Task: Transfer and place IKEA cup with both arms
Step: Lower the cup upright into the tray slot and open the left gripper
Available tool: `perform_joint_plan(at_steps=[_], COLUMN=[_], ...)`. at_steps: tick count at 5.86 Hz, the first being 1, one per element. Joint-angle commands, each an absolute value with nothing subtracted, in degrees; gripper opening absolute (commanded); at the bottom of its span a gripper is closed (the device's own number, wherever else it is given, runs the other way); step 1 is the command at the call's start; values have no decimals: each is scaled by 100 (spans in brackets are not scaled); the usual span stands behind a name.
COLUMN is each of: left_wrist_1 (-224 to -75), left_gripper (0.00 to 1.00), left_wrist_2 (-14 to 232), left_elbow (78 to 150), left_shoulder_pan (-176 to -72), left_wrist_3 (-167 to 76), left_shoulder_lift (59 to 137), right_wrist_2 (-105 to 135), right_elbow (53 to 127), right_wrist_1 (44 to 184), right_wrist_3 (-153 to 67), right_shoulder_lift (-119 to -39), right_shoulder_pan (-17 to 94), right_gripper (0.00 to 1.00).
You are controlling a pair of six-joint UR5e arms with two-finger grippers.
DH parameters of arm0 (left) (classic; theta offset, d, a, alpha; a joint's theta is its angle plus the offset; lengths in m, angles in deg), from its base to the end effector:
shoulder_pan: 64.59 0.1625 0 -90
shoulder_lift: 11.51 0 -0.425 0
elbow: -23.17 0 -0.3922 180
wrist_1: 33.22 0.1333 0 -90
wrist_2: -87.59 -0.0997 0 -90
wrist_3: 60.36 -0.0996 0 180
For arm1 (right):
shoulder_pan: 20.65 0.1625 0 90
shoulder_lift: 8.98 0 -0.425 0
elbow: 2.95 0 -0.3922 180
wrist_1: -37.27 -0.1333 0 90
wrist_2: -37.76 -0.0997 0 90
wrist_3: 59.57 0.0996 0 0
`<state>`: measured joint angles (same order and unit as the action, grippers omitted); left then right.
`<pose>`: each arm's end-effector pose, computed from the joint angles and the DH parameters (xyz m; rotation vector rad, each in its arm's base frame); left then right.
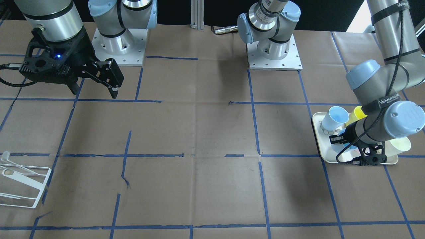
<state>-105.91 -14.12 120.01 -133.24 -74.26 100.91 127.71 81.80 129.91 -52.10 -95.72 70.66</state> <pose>0.1064 -0.5829 0.2476 -0.1620 2.9810 0.3905 0.1453 -0.5204 0.5092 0.1682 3.1275 -0.1261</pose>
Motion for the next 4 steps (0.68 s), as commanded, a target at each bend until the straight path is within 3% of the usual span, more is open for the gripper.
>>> perform_joint_plan(at_steps=[1, 3, 4], left_wrist_1=[-10529, -10529, -10529], left_gripper=[0, 6, 33], left_wrist_2=[-1410, -1418, -1419], left_elbow=[12002, 12002, 11976], left_shoulder_pan=[-13315, -13315, -13315], left_wrist_3=[-7512, -7512, -7512], left_shoulder_lift=[10186, 10230, 10239], right_wrist_2=[12767, 12759, 12758], right_elbow=[8186, 8204, 8204], right_wrist_1=[12982, 12973, 12973], right_wrist_3=[-5218, -5219, -5219], right_shoulder_lift=[-9573, -9573, -9573], right_shoulder_pan=[7066, 7066, 7066], right_gripper=[100, 100, 100])
